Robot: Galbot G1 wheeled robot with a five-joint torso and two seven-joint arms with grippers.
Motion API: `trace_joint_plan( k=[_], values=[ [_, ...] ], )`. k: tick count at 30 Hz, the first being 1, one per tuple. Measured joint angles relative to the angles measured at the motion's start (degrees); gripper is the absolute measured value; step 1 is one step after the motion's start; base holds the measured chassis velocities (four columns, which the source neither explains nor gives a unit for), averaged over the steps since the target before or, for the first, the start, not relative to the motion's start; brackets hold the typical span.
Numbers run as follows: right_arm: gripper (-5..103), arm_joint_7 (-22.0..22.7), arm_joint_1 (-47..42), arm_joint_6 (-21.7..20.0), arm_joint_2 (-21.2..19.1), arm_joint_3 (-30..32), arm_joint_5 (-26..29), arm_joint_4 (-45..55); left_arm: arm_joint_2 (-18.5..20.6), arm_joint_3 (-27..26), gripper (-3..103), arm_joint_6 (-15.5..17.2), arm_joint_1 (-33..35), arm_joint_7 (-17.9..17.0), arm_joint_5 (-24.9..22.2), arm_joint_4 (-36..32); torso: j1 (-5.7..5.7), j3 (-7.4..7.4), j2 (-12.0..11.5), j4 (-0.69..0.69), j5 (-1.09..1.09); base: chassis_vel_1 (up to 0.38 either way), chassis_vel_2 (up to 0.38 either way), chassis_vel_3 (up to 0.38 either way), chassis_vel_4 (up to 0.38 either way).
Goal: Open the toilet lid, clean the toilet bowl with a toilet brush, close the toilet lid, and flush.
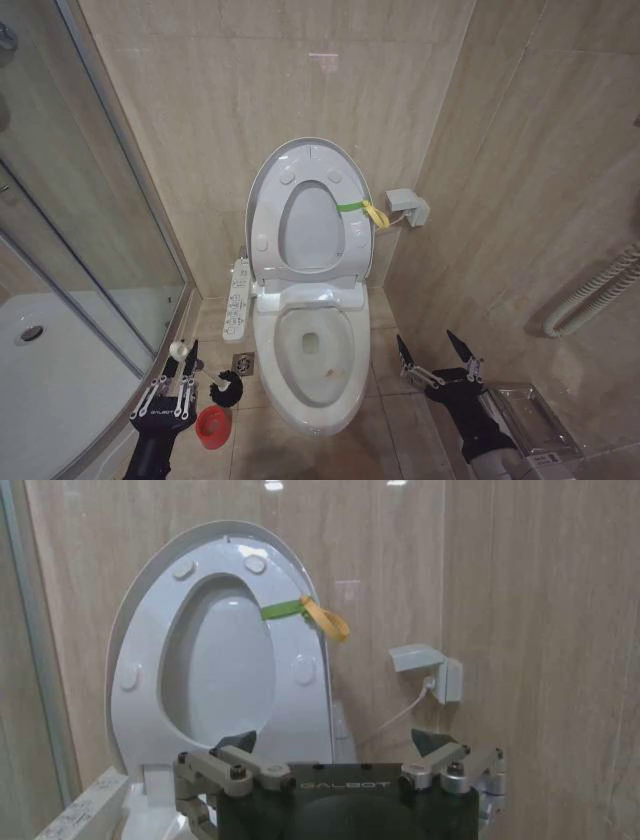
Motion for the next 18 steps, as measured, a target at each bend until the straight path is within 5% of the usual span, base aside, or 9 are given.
trace_joint_plan(
  k=[6,18],
  values=[
    [100,0.0,0.0,0.0,0.0,0.0,0.0,0.0,5.2,-2.4,22,4.8,-6.6,1.0,-5.1,1.0,0.01,0.0,0.0,-0.03,-0.02,0.0,0.0,0.0,0.0],
    [100,0.0,0.0,0.0,0.0,0.0,0.0,0.0,11.5,-2.5,22,7.8,-12.9,3.5,-11.3,4.3,0.0,0.01,0.0,0.0,-0.02,0.0,0.0,0.0,0.0]
  ],
)
